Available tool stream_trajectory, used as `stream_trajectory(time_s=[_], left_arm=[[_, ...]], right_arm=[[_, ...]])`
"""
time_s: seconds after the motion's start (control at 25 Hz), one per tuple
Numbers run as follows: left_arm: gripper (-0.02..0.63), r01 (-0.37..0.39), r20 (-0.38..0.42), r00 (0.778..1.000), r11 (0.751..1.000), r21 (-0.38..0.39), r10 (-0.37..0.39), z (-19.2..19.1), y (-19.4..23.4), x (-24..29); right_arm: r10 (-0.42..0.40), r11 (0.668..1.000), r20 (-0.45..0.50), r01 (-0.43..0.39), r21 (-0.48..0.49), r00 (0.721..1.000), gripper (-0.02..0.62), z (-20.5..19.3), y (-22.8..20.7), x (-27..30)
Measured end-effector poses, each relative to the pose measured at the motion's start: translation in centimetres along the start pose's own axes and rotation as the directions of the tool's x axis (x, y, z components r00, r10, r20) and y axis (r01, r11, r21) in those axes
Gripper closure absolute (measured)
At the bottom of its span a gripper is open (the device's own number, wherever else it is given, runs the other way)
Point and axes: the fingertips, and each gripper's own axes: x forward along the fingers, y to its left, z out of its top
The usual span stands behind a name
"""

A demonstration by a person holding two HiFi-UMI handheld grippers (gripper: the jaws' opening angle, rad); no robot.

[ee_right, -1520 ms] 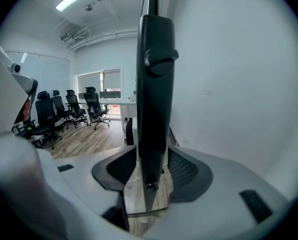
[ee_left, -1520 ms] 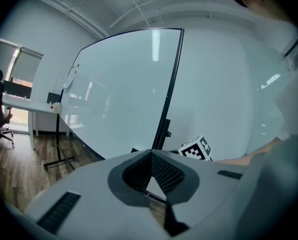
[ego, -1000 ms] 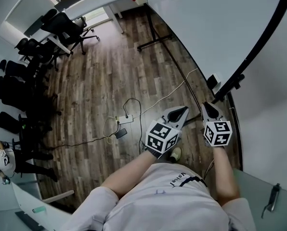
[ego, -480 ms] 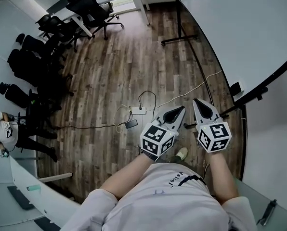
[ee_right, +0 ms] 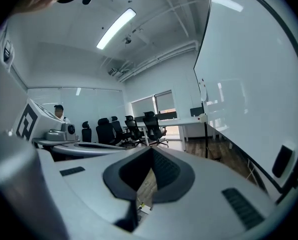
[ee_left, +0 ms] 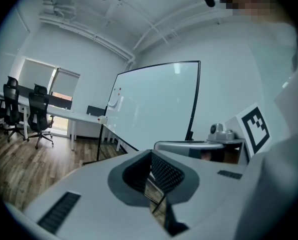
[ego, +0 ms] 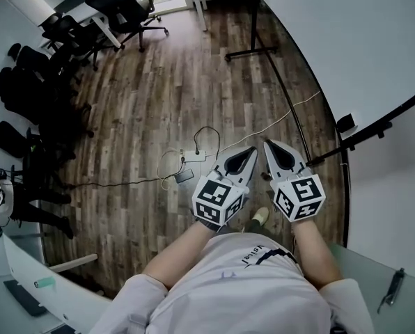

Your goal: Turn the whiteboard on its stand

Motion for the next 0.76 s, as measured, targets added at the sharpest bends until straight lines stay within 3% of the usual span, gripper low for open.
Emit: stream_trajectory(time_s=[0.76], left_arm=[[0.595,0.060,0.084,0.995,0.997,0.042,-0.063,4.7,3.4,-5.2]], right_arm=[[-0.058,0.997,0.089,0.062,-0.044,0.994,0.582,3.4,6.2,1.9]])
